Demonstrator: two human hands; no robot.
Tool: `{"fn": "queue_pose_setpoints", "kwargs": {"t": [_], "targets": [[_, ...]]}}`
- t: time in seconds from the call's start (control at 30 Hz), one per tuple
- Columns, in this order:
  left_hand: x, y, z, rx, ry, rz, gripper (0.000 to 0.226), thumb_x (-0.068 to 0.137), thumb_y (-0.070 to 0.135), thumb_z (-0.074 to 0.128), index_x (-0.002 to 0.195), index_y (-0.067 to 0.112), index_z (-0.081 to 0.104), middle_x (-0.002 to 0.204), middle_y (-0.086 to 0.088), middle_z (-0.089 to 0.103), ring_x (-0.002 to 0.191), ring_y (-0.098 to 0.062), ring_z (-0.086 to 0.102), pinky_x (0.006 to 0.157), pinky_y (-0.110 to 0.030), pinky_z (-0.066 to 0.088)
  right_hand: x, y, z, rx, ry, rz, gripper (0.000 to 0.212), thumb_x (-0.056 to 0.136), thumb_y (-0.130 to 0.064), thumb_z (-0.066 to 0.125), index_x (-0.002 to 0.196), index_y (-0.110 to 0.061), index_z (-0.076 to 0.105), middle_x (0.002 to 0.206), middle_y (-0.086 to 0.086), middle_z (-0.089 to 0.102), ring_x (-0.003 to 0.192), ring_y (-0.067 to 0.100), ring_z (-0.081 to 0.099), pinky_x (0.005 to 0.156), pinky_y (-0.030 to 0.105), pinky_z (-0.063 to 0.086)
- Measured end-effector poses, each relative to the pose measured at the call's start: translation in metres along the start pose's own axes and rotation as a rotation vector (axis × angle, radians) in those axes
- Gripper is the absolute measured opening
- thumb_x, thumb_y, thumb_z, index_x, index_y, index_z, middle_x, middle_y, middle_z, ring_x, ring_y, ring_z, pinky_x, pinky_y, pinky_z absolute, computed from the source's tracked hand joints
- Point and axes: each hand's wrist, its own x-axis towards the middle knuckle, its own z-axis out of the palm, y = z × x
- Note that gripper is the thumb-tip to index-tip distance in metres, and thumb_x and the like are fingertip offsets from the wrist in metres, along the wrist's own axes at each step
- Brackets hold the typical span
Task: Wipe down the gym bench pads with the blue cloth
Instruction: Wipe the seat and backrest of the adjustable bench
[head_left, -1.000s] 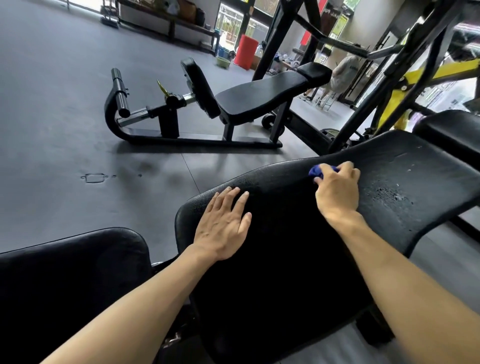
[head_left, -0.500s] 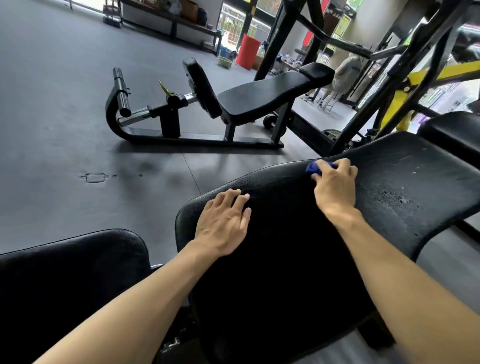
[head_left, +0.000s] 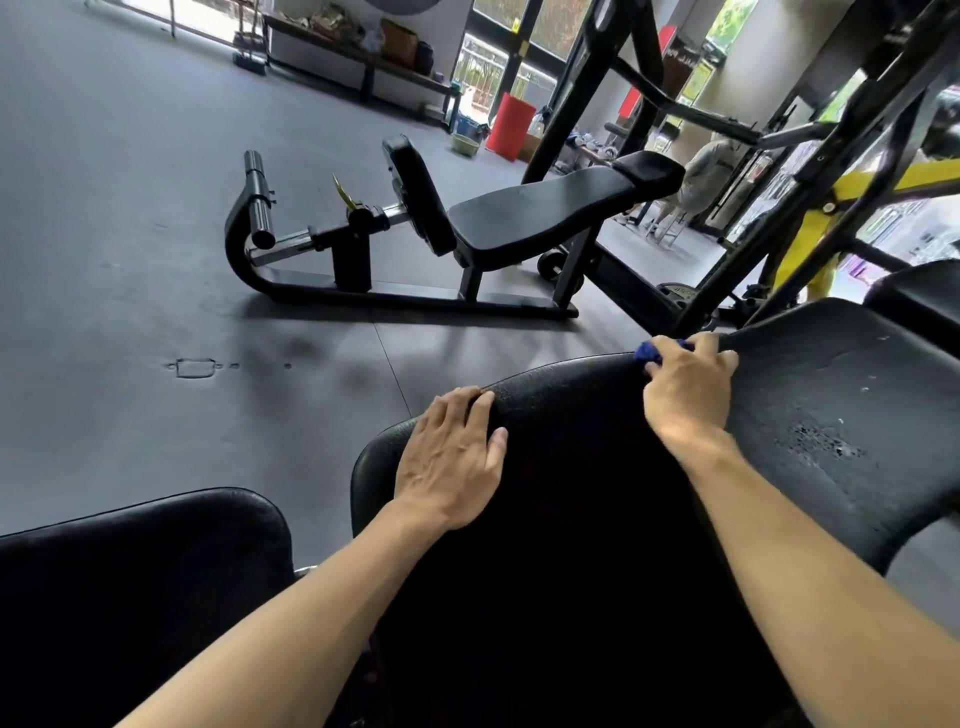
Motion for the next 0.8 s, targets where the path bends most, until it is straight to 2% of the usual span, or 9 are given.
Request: {"fn": "queue_pose_setpoints", "kwargs": {"t": [0.1,0.2,0.27,0.33,0.43,0.47,0.53,0.63,0.8], "targets": [[0.001,-0.002,0.003,0.009,0.006,-0.007,0.056,0.105,0.046,0.032,0.154,0.02,0.034,0.157,0.003,0.033,0.146,-0.017,0.026,0.124,-0.033,0.017,-0.025,-0.047,0.008,0.066,-0.042,-0.077,0.018,0.095,-0.016,0.06,0.108,-0.02,0.071,0.119,0.013,0.052,0.106,0.04,0.045,0.095,0.039,0.039],[0.002,-0.004,0.005,0.004,0.013,-0.011,0.058,0.104,0.046,0.032,0.154,0.018,0.036,0.157,0.001,0.036,0.146,-0.018,0.028,0.124,-0.032,0.019,-0.068,-0.085,0.02,0.135,-0.128,-0.357,0.023,0.093,-0.013,0.063,0.111,-0.025,0.071,0.117,0.01,0.054,0.099,0.037,0.045,0.09,0.041,0.041],[0.0,-0.003,0.005,-0.002,0.007,-0.019,0.061,0.102,0.048,0.029,0.154,0.016,0.037,0.157,-0.001,0.037,0.145,-0.019,0.029,0.124,-0.033,0.02,-0.066,-0.077,0.017,0.157,-0.209,-0.503,0.029,0.094,-0.016,0.064,0.121,-0.027,0.069,0.123,0.008,0.052,0.103,0.034,0.044,0.092,0.04,0.044],[-0.001,-0.002,0.003,0.007,0.005,-0.028,0.068,0.1,0.052,0.023,0.154,0.014,0.037,0.157,-0.002,0.037,0.146,-0.019,0.029,0.124,-0.034,0.021,-0.04,-0.058,0.016,0.112,-0.218,-0.503,0.033,0.095,-0.016,0.064,0.124,-0.029,0.068,0.122,0.007,0.052,0.108,0.034,0.045,0.097,0.04,0.043],[0.0,-0.001,0.001,0.002,-0.013,-0.051,0.063,0.104,0.049,0.03,0.155,0.011,0.034,0.158,-0.004,0.034,0.148,-0.019,0.026,0.125,-0.033,0.018,-0.006,-0.051,0.024,0.045,-0.156,-0.266,0.027,0.099,-0.017,0.057,0.121,-0.028,0.069,0.124,0.007,0.053,0.113,0.034,0.044,0.1,0.034,0.036],[0.0,0.0,0.0,-0.003,-0.019,-0.055,0.062,0.104,0.048,0.032,0.155,0.011,0.033,0.159,-0.005,0.033,0.148,-0.019,0.025,0.125,-0.033,0.017,-0.006,-0.061,0.028,0.06,-0.163,-0.265,0.024,0.099,-0.018,0.057,0.116,-0.029,0.07,0.125,0.005,0.054,0.114,0.032,0.045,0.098,0.032,0.035],[0.0,0.0,0.0,-0.003,-0.022,-0.057,0.062,0.105,0.047,0.033,0.155,0.01,0.031,0.159,-0.007,0.032,0.148,-0.02,0.025,0.125,-0.033,0.016,-0.019,-0.091,0.032,0.144,-0.244,-0.39,0.02,0.097,-0.021,0.06,0.11,-0.031,0.072,0.121,0.001,0.057,0.111,0.028,0.047,0.096,0.031,0.037],[0.0,-0.002,0.0,-0.034,-0.016,-0.044,0.06,0.104,0.045,0.034,0.153,0.01,0.035,0.157,-0.007,0.036,0.146,-0.02,0.029,0.124,-0.033,0.018,-0.048,-0.108,0.031,0.258,-0.328,-0.581,0.023,0.097,-0.021,0.062,0.116,-0.031,0.071,0.119,-0.002,0.059,0.107,0.027,0.046,0.097,0.036,0.043],[-0.002,-0.004,0.001,-0.031,0.042,0.051,0.068,0.093,0.054,0.029,0.147,0.014,0.044,0.149,-0.004,0.044,0.141,-0.023,0.037,0.122,-0.038,0.026,-0.088,-0.058,-0.006,0.278,-0.252,-0.693,0.031,0.087,-0.014,0.072,0.115,-0.028,0.07,0.118,0.0,0.06,0.092,0.026,0.05,0.086,0.038,0.051]]}}
